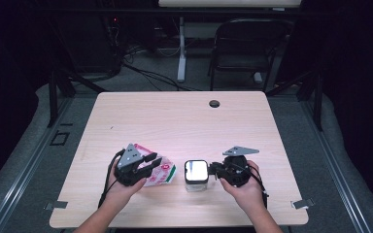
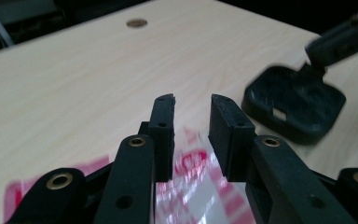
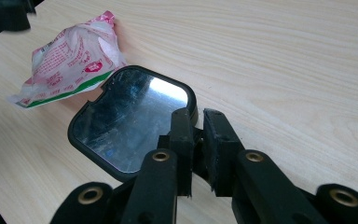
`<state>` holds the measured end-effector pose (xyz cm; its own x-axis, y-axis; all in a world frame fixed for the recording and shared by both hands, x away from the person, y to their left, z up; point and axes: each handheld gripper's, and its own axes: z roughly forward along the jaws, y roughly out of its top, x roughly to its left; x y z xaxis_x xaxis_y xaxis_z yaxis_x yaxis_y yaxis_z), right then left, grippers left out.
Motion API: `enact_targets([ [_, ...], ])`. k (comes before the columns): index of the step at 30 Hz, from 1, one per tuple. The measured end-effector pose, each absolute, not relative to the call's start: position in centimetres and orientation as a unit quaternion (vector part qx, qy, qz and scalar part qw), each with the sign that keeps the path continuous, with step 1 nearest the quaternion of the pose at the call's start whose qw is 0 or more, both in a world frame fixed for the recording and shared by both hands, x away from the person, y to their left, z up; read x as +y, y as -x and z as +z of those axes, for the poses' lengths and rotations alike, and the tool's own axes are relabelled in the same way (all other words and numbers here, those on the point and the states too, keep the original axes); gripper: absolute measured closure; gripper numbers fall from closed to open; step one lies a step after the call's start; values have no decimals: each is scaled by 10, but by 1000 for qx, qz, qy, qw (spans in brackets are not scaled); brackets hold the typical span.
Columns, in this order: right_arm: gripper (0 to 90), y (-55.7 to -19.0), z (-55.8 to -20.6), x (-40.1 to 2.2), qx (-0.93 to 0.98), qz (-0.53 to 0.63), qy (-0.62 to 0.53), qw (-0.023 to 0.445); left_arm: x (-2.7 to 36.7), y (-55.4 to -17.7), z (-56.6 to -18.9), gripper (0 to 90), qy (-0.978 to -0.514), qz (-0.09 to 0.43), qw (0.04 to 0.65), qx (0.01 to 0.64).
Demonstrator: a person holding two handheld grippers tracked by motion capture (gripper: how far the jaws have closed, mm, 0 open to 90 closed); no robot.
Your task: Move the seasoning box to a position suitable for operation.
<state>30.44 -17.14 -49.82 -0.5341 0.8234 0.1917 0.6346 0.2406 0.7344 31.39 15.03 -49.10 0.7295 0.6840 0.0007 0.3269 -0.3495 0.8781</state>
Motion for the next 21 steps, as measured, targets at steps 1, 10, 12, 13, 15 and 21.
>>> enact_targets([
  [1, 832, -305, -498, -171, 779, 399, -469, 117, 145, -317, -487, 708, -796, 194, 479, 316],
  [10, 850, -305, -500, -173, 778, 408, -465, 113, 125, -323, -493, 791, -793, 133, 494, 331],
  [12, 850, -305, -500, -173, 778, 408, -465, 113, 126, -321, -495, 804, -800, 136, 484, 328],
  [13, 850, -305, -499, -173, 780, 406, -463, 113, 126, -319, -497, 813, -802, 129, 483, 327],
  [15, 850, -304, -499, -172, 779, 406, -463, 116, 126, -317, -502, 828, -813, 128, 468, 322],
  [21, 850, -303, -500, -171, 779, 405, -462, 125, 121, -314, -508, 826, -830, 128, 448, 308],
])
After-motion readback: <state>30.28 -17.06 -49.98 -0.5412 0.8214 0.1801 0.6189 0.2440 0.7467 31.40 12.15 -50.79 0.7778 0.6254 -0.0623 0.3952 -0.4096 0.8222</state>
